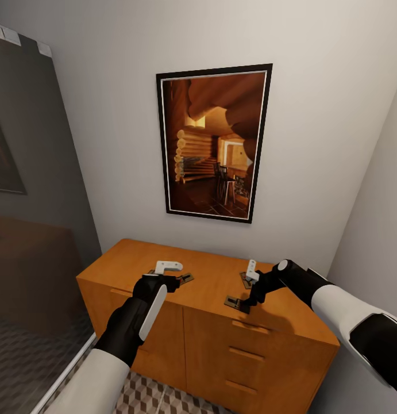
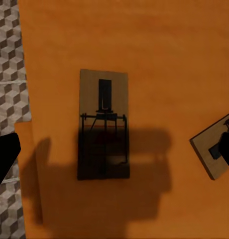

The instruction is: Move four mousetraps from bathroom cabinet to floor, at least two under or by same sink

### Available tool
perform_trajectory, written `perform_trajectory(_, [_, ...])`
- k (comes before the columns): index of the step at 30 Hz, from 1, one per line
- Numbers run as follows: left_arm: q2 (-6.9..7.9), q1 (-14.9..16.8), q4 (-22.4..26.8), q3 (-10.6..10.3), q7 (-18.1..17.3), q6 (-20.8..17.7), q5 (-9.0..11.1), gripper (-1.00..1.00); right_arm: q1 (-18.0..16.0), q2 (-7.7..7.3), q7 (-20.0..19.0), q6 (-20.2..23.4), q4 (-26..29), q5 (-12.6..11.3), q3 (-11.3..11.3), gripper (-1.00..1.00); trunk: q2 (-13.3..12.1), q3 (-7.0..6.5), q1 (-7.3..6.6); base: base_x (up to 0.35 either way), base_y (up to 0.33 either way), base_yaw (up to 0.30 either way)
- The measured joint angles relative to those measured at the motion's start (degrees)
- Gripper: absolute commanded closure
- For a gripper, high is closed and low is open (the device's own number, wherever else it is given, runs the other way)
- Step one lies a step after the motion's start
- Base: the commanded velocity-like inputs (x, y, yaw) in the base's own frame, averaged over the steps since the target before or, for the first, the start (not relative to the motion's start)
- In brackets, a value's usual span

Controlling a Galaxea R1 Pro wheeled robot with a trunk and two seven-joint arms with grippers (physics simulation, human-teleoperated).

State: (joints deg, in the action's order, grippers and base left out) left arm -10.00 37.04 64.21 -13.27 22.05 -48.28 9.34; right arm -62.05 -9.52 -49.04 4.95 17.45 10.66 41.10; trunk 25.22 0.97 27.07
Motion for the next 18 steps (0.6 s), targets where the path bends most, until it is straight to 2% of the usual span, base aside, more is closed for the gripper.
perform_trajectory(18, [0.0,0.0,0.08,-0.15,-0.16,-0.06,-0.08,-1.0,0.0,-0.02,1.48,-0.03,0.02,-0.13,-0.08,-1.0,0.0,0.0,0.0,0.0,0.0,0.0])
